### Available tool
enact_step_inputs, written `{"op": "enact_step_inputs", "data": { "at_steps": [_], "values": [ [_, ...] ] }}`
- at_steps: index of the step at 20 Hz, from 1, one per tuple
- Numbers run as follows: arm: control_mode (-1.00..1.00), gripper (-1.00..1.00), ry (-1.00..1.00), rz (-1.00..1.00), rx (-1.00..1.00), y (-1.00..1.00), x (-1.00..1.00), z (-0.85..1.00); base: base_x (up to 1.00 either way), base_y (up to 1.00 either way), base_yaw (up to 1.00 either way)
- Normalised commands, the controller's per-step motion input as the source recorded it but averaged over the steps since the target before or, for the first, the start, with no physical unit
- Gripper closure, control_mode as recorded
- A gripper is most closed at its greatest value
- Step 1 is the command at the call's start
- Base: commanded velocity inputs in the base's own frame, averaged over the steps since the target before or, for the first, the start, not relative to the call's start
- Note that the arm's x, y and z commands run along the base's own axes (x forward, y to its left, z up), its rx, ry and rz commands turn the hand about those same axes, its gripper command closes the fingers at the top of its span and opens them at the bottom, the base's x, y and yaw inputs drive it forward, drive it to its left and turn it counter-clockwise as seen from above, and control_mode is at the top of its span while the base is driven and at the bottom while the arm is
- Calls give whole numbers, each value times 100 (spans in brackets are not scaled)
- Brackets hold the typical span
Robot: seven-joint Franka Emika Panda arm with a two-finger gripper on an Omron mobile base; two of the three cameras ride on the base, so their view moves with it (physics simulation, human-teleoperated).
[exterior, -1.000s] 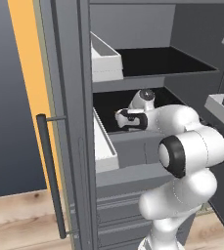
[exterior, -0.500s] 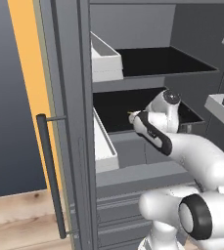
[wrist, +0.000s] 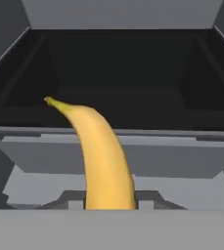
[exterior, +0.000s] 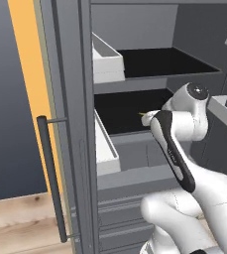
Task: Pick the peach and banana from the fridge and place them inside the tupperware on the counter.
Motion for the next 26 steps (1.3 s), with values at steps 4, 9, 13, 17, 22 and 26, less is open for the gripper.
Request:
{"op": "enact_step_inputs", "data": {
  "at_steps": [4, 9, 13, 17, 22, 26],
  "values": [
    [-100, 100, 1, 0, 0, -1, -100, 67, 0, 0, 0],
    [-100, 100, 7, 0, 0, -3, -100, 40, 0, 0, 0],
    [100, 100, 3, 0, 0, 0, -25, 0, -75, 0, -1],
    [100, 100, 0, 0, 0, 0, 0, 0, -100, -8, -7],
    [100, 100, 0, 0, 0, 0, 0, 0, -87, -42, -10],
    [100, 100, 0, 0, 0, 0, 0, 0, -43, -70, -7]
  ]
}}
